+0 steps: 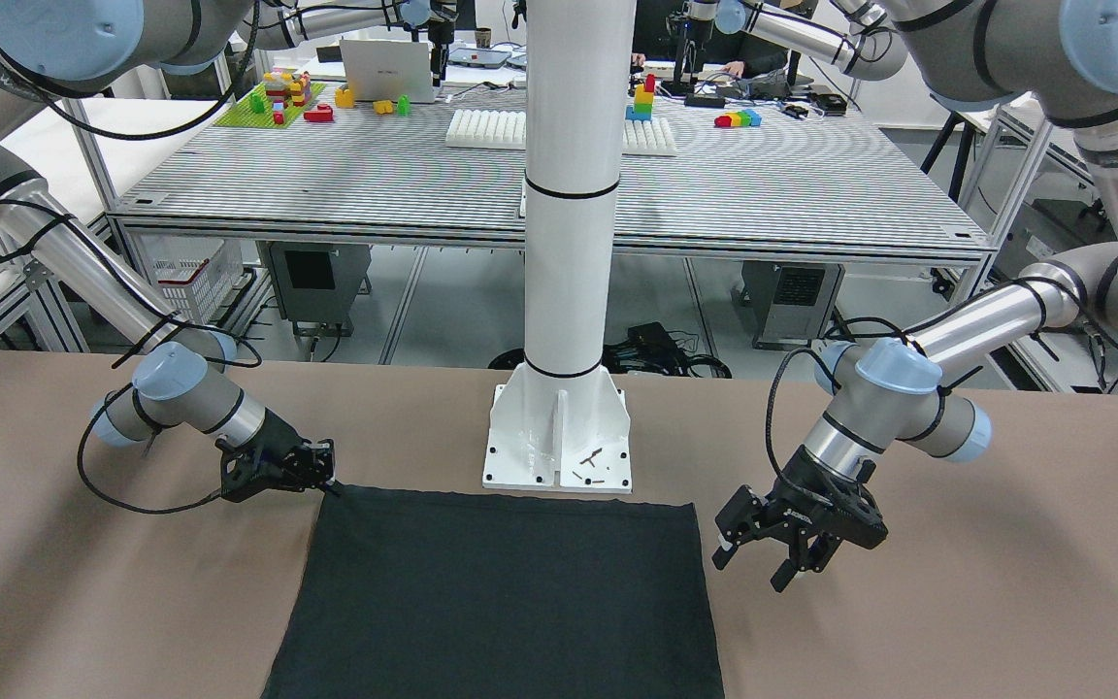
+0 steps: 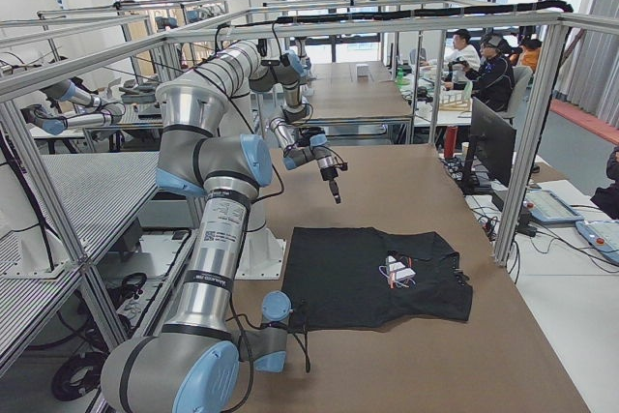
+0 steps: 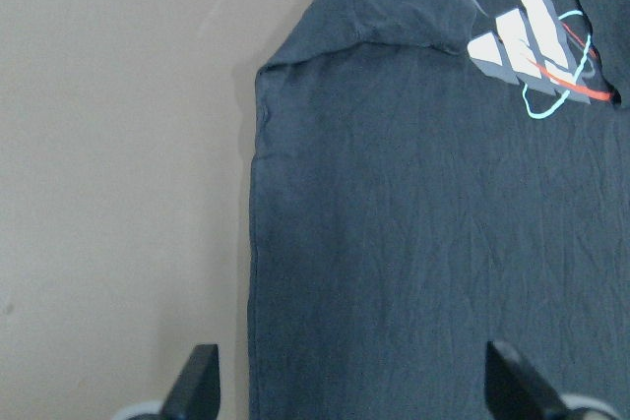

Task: Fold clothes
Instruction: 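Move both grippers down along the shirt sides toward the hem, then grasp the hem corners nearest the robot with both grippers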

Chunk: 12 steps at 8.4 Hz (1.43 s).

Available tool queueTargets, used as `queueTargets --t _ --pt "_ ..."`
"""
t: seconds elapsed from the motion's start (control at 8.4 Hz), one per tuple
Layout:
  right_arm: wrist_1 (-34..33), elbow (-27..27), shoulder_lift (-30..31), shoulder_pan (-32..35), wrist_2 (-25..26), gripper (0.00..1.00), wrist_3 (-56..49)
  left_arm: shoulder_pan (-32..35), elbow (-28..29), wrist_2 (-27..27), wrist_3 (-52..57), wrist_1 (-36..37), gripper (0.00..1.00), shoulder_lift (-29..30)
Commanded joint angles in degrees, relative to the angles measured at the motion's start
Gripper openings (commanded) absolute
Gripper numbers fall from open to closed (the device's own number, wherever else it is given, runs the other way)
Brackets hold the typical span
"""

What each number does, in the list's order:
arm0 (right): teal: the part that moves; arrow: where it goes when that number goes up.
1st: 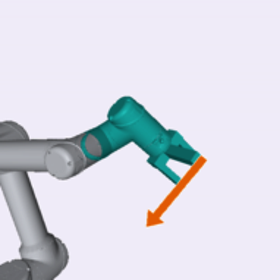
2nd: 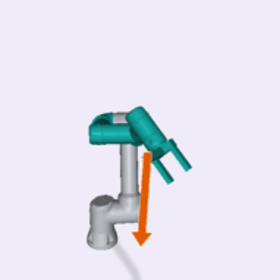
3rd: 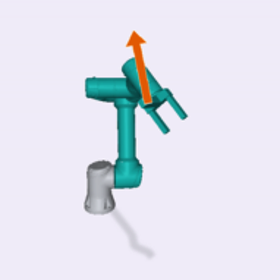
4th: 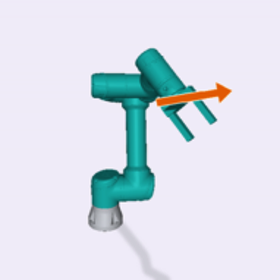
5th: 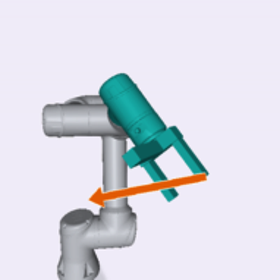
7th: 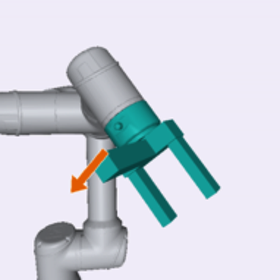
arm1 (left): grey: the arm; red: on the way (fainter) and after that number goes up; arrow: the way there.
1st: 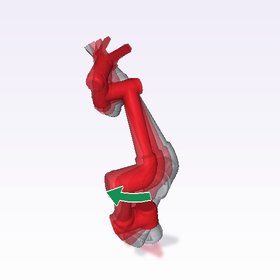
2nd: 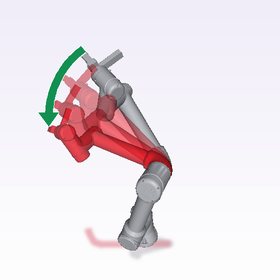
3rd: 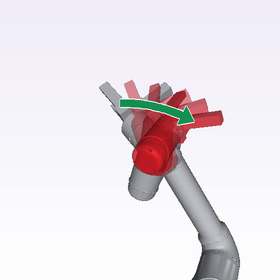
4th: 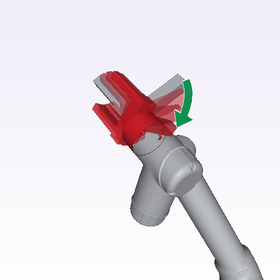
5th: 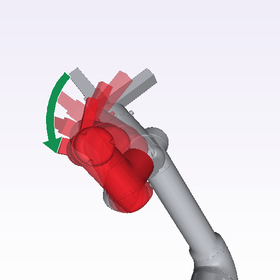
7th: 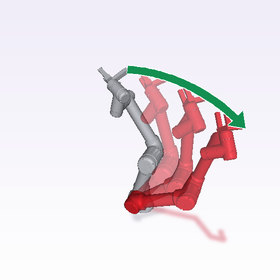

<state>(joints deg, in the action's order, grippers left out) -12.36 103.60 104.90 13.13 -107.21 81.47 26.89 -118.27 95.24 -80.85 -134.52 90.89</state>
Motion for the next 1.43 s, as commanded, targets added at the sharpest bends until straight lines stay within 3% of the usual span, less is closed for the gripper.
queueTargets --t 0.0,0.6,0.95,1.31 --pt "3.29 -0.15 0.22 0.23 -0.37 0.0 0.0 -8.93 -3.89 -7.05 -0.27 -0.21 0.95 -5.09" --pt "5.77 -0.15 -0.05 1.02 -0.19 0.0 0.0 -25.29 -1.19 -22.27 -6.15 -3.71 0.94 -5.19" --pt "5.77 -0.24 -0.4 1.46 -0.1 0.0 0.0 -27.76 2.69 -26.14 -6.77 -6.01 0.94 -5.28" --pt "5.77 -0.24 -0.83 1.46 -0.02 0.0 0.0 -28.38 4.1 -26.59 -6.77 -5.93 0.94 -5.19"
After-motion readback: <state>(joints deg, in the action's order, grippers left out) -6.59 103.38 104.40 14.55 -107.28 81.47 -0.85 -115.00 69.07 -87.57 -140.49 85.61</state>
